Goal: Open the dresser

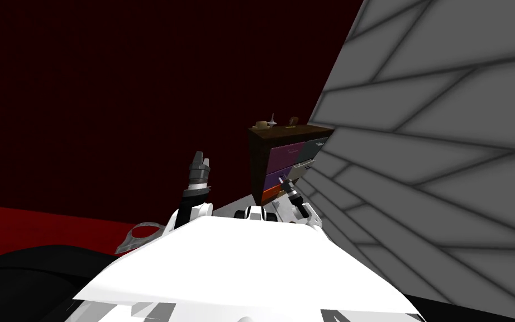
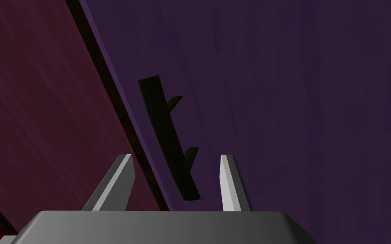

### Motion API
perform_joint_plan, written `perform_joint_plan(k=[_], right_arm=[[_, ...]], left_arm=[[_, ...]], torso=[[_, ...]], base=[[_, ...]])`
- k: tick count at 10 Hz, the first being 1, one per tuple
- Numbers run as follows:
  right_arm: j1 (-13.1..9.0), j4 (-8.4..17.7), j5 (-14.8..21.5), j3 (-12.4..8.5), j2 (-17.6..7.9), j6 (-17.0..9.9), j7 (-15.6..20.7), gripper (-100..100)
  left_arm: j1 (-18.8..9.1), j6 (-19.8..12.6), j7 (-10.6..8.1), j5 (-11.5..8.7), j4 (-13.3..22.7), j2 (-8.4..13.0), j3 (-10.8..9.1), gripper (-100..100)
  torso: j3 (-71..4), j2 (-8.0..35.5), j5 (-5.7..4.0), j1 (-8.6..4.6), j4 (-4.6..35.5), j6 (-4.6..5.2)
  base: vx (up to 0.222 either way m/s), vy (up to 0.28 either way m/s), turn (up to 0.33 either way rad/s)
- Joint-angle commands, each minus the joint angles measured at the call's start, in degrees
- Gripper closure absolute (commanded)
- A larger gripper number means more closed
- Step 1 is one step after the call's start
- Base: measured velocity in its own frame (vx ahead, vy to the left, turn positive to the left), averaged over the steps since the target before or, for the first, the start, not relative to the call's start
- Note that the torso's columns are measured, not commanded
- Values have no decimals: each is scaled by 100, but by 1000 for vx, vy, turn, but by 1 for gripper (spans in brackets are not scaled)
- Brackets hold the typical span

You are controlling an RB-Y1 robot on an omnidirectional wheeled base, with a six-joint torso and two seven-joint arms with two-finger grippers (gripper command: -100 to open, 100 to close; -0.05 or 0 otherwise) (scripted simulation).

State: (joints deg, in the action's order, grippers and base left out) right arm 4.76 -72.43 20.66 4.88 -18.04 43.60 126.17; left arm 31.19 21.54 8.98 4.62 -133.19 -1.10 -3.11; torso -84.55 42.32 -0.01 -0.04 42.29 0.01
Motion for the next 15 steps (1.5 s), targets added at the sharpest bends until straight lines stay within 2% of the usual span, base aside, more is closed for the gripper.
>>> perform_joint_plan(k=[1, 6, 8, 9, 11, 15], right_arm=[[9, -35, -4, 6, -50, 14, -57, 100], [80, -92, -1, 43, -150, 44, -151, 100], [93, -120, -8, 48, -178, 71, -176, 100], [-38, -142, 16, 22, -296, -97, -351, -100], [-176, -194, 31, -12, -427, -249, -541, -100], [-451, -297, 61, -80, -689, -554, -921, -100]], left_arm=[[-1, 0, 0, 0, 0, 0, 0, 0], [-1, -1, 0, 0, 1, 0, 0, 0], [-2, 0, 0, 0, 1, 1, -1, 0], [-2, -1, 0, 0, 1, 1, 0, 0], [-1, 0, 0, 0, 0, 0, 0, 0], [-1, 0, 0, 0, 0, 0, 0, 0]], torso=[[16, 30, -4, -21, 12, 7], [-11, -18, 12, 23, 15, -1], [3, 8, 4, -9, 12, 7], [4, 7, 3, -4, 14, 0], [-11, -19, 10, 33, -3, -1], [0, -1, -1, -3, 2, -3]], base=[[-144, -47, -27], [-147, -72, -28], [-143, -90, 15], [-94, -17, 47], [-61, 43, 3], [-53, 37, 21]])
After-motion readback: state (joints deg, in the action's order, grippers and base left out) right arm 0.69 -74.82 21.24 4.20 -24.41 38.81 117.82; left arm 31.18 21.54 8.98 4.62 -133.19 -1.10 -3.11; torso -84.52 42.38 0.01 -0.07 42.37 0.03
